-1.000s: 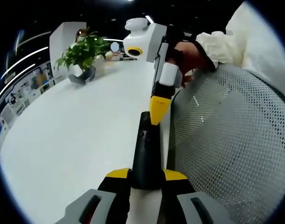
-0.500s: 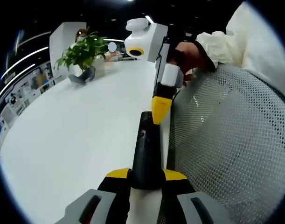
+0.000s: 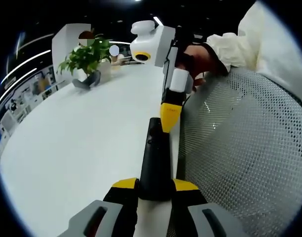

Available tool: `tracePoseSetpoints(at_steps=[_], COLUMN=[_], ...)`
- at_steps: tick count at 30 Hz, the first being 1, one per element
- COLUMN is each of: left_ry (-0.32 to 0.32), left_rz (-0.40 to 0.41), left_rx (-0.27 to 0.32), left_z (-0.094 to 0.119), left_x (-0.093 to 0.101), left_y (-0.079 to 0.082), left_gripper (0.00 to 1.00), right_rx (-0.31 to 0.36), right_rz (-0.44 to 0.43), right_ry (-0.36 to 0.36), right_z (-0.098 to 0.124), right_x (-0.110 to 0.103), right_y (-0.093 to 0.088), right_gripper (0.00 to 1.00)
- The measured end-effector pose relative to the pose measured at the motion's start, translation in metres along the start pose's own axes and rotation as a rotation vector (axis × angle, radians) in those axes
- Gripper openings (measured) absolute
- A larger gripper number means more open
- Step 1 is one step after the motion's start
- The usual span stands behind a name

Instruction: Press the specified remote control buttons in sequence, fully releasing each button before pressing the next.

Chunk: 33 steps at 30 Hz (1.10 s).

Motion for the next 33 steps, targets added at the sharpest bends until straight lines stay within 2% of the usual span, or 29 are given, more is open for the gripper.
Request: tracePoseSetpoints(at_steps=[10, 18, 20, 28, 31, 33], left_ry=[0.001, -0.001, -0.001, -0.003, -0.003, -0.002], left_rz=[-0.002, -0.007, -0.007, -0.01, -0.009, -0.009], left_rx=[0.0, -0.003, -0.004, -0.005, -0.005, -0.005], left_z=[0.0, 0.0, 0.0, 0.0, 0.0, 0.0], left_x=[0.0, 0.0, 0.0, 0.0, 0.0, 0.0], left_y=[0.0, 0.0, 0.0, 0.0, 0.0, 0.0], left_gripper=[0.25, 0.25, 0.25, 0.25, 0.25, 0.25], right_rx=[-0.005, -0.008, -0.002, 0.092, 0.087, 0.07], right_rz=[-0.029, -0.003, 0.004, 0.012, -0.005, 0.005], right_ry=[0.037, 0.021, 0.019, 0.051, 0.073, 0.062], right_z=[0.0, 0.0, 0.0, 0.005, 0.002, 0.001], right_x=[0.003, -0.001, -0.001, -0.006, -0.008, -0.008], right_y=[0.002, 0.001, 0.001, 0.009, 0.008, 0.007], right_gripper=[0.0, 0.0, 0.0, 0.0, 0.0, 0.0])
Point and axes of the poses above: the point that each gripper's makers call its tool centre point, and the gripper's own axes: z roughly backward along the fingers, x roughly to its right, y roughly out of its top, the point moved 6 cm from there along z, roughly backward along the fingers, and after that the axes turned 7 degrees about x, right-handed, at the moved point
